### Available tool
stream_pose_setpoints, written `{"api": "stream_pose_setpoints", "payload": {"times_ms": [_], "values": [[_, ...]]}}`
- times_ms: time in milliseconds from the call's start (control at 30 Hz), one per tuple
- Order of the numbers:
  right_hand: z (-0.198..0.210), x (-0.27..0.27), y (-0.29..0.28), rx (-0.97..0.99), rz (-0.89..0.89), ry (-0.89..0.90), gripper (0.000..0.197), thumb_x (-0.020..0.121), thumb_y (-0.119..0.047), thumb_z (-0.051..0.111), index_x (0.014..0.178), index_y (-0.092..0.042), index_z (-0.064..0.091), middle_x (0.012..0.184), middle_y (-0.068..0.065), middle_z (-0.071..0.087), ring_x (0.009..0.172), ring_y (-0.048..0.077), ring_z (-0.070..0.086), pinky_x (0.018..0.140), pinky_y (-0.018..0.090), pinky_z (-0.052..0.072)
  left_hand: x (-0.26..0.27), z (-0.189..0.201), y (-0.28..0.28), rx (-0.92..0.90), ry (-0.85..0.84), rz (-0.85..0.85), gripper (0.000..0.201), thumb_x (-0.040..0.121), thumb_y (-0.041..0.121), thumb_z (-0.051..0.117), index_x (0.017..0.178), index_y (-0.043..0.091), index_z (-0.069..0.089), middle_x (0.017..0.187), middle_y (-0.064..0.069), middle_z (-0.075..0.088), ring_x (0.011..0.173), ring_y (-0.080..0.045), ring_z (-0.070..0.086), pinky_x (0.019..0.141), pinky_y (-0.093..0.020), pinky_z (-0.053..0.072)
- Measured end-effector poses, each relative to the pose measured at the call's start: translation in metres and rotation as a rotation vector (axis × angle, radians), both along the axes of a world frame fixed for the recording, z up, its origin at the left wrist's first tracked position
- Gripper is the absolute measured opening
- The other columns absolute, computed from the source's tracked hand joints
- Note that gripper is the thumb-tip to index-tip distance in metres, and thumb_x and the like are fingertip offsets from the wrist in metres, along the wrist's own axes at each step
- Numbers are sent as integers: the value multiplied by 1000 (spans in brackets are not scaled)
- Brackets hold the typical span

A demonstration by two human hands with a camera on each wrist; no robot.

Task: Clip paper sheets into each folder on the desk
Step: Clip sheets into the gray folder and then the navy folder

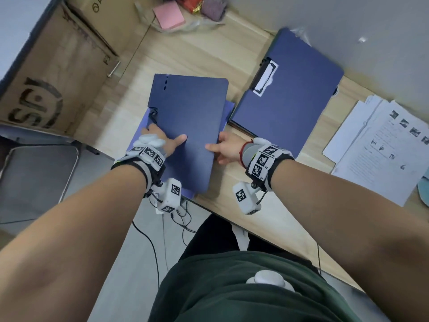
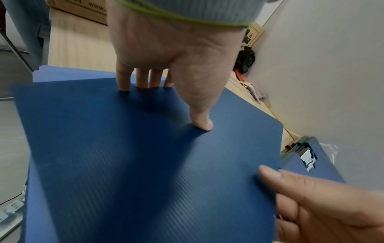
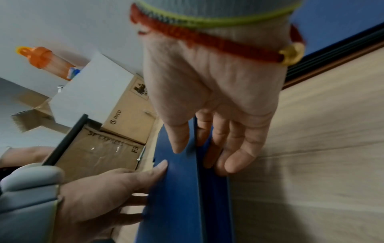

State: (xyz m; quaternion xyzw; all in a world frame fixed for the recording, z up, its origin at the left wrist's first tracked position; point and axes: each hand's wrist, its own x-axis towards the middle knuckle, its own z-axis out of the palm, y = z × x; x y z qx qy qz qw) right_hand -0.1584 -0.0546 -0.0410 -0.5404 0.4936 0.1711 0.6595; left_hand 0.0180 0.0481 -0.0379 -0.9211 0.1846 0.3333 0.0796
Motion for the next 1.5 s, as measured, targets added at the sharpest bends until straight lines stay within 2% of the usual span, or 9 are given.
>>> {"api": "stream_pose_setpoints", "payload": {"times_ms": [133,333,433,533,733,800,900,1033,1500], "values": [[20,3,-3,-10,-87,-156,33,94,-20,62,126,-23,54,122,-2,67,106,25,68,89,52,56,0,3,1,-56,-60,102,91,85,79,31,139,6,40,127,-19,59,112,-42,57,95,-44,43],[52,-56,-34,-57,-189,-228,35,96,-12,60,129,-21,54,122,2,68,109,23,68,87,46,58,-12,28,-24,-150,-66,230,81,92,69,28,133,2,47,132,-27,53,121,-43,52,105,-47,36],[58,-110,-48,-68,-258,-209,34,96,-13,60,127,-23,55,124,1,68,110,22,67,85,44,59,-13,-8,-48,-187,30,125,109,60,88,6,95,9,71,92,-24,70,88,-42,67,92,-49,49],[65,-167,-55,-99,-330,-176,34,97,-13,59,128,-25,57,125,-1,68,111,21,67,85,43,59,-65,18,-73,-237,183,9,84,75,79,15,71,9,62,74,-16,70,75,-33,71,86,-46,55],[70,-287,-45,-137,-439,-40,35,98,-13,57,131,-26,55,119,-3,68,103,16,66,77,33,56,-191,50,-106,-250,398,-250,37,103,21,43,129,-4,52,119,-20,63,92,-24,59,75,-31,55],[62,-322,-34,-127,-500,-5,34,98,-12,56,130,-25,56,117,-3,68,103,17,66,79,34,55,-225,53,-112,-227,390,-338,33,101,14,45,130,-1,52,104,-12,64,91,-20,61,62,-21,46],[49,-363,-19,-102,-579,24,34,98,-12,57,130,-23,56,119,-2,68,105,18,65,77,33,55,-260,45,-115,-206,403,-457,33,101,15,41,126,1,58,117,-19,65,69,-19,57,55,-23,52],[32,-401,-2,-60,-670,39,34,97,-12,58,131,-20,56,120,-1,69,106,19,66,77,34,55,-296,40,-115,-175,349,-601,31,96,10,46,117,-6,62,110,-22,66,83,-24,50,50,-21,34],[-29,-447,15,-63,-626,115,46,81,-32,62,127,-31,53,120,-4,68,111,24,65,90,53,55,-337,21,-101,-87,291,-667,30,92,13,52,115,-4,62,93,-14,56,84,-26,50,77,-34,42]]}}
